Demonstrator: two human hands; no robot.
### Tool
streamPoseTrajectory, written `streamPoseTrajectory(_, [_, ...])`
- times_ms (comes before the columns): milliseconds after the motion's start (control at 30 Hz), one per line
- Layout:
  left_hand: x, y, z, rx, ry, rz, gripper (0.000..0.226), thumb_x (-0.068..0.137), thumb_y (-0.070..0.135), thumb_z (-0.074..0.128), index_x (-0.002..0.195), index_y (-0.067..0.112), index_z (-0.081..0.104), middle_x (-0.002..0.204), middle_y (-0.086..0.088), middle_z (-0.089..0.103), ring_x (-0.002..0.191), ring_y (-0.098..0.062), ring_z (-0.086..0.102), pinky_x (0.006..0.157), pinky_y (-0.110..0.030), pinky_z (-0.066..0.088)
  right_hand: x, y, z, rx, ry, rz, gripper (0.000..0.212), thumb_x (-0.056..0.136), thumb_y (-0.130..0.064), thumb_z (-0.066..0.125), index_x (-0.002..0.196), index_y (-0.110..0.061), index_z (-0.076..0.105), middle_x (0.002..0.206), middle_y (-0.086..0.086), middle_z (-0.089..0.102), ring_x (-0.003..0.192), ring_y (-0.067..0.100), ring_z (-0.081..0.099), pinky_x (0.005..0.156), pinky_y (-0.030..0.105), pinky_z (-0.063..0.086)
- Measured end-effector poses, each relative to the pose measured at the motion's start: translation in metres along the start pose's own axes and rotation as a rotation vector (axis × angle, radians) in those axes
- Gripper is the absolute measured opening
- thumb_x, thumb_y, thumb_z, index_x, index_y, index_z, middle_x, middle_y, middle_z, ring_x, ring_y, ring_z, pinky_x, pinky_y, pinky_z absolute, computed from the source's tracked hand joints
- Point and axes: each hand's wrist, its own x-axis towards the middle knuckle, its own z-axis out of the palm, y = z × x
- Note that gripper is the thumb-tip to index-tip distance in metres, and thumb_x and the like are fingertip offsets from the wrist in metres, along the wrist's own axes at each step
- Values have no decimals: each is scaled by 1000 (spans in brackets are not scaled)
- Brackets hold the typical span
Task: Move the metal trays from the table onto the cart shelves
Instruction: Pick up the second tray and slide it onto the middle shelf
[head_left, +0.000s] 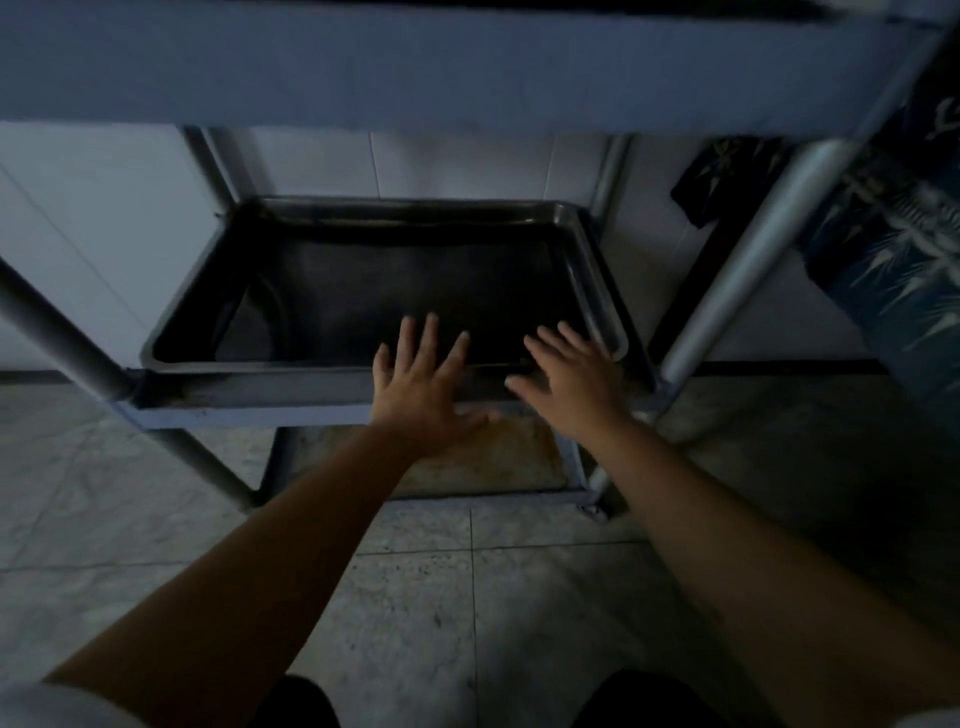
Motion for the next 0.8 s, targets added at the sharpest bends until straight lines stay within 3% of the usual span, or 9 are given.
streamPoseTrajectory(67, [-18,3,-18,36,-84,-18,108,71,95,18,156,37,-13,164,-6,-24,143,-28,-35,116,-57,-10,-16,-9,-17,-55,-135,78,92,76,-85,21,149,-28,27,159,1,22,146,22,12,112,51,19])
streamPoseTrajectory(167, [-56,2,-61,70,-204,-60,106,67,98,9,150,40,-24,161,-6,-30,144,-27,-34,114,-56,-13,-46,-31,-57,-64,-376,157,110,62,-94,7,151,-30,16,162,1,1,147,22,-6,114,55,10])
streamPoseTrajectory(400, [-128,23,-232,75,-375,-195,111,61,98,-11,155,39,-13,162,-6,-26,147,-27,-27,117,-61,-4,-75,-94,-208,-108,-604,217,116,56,-98,8,151,-33,-3,160,2,-18,145,26,-15,112,59,2])
streamPoseTrajectory(500, [-157,48,-315,52,-367,-213,117,57,97,-16,157,37,-8,166,-8,-18,152,-30,-17,118,-60,1,-86,-122,-284,-94,-636,171,119,54,-97,16,151,-32,-6,160,2,-17,145,26,-17,113,61,2])
streamPoseTrajectory(600, [-185,68,-381,46,-313,-191,118,57,96,-17,158,36,-5,167,-8,-16,151,-30,-19,119,-58,1,-95,-147,-348,-71,-619,155,119,53,-97,21,151,-34,-4,160,0,-16,146,26,-14,112,61,5])
streamPoseTrajectory(800, [-200,80,-440,91,-246,-143,113,59,97,-10,156,39,-9,164,-3,-22,141,-22,-33,119,-56,-4,-96,-182,-418,-55,-538,194,119,56,-97,23,151,-33,-8,159,0,-22,145,25,-17,113,60,6])
